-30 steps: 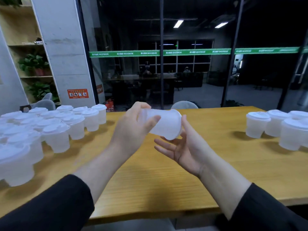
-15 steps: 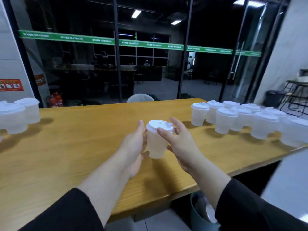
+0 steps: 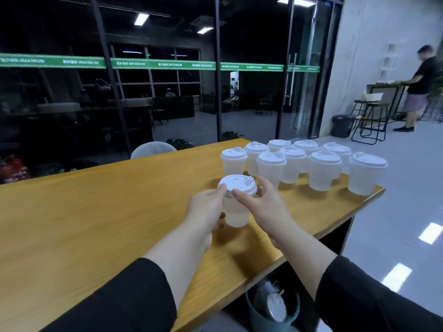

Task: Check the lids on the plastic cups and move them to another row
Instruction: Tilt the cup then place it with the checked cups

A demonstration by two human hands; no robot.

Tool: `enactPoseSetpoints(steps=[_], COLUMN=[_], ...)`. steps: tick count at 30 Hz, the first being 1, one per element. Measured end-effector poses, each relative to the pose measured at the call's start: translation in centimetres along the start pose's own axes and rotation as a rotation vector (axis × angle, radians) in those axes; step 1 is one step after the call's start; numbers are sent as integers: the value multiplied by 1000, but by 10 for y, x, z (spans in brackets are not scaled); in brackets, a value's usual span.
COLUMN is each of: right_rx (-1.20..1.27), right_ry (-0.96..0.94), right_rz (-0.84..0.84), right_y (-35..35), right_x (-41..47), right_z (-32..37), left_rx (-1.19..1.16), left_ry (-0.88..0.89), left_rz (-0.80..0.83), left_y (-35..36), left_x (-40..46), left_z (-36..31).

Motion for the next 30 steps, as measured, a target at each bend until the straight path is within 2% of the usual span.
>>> enactPoseSetpoints(steps=[6, 16, 20, 24, 27, 30], right_rx=[-33, 145, 94, 87, 83, 110], right_ry=[48, 79, 47, 0, -1, 40], right_rz=[-205, -249, -253, -269, -168, -21], right_y=[-23, -25, -27, -17, 21, 85], right_x=[36, 77, 69, 51, 40, 25], right_z=[-12, -32, -30, -23, -16, -10], left_rx=[-40, -228, -214, -170, -162, -153], left_ry=[-56, -77, -74, -43, -3, 37], left_rz=[22, 10, 37, 27, -34, -171], left_y=[28, 45, 40, 9, -42, -126], left_x=[47, 103, 106, 102, 86, 59], left_z=[-15, -21, -11, 3, 11, 27])
Point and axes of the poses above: each hand's wrist, its own x-axis towards the middle knuckle, its own y-axis out of the palm, z = x × y, the point moved 10 cm from there along x, towards the middle knuckle, and after that the axes turned 13 degrees about x, right-handed, at the moved point
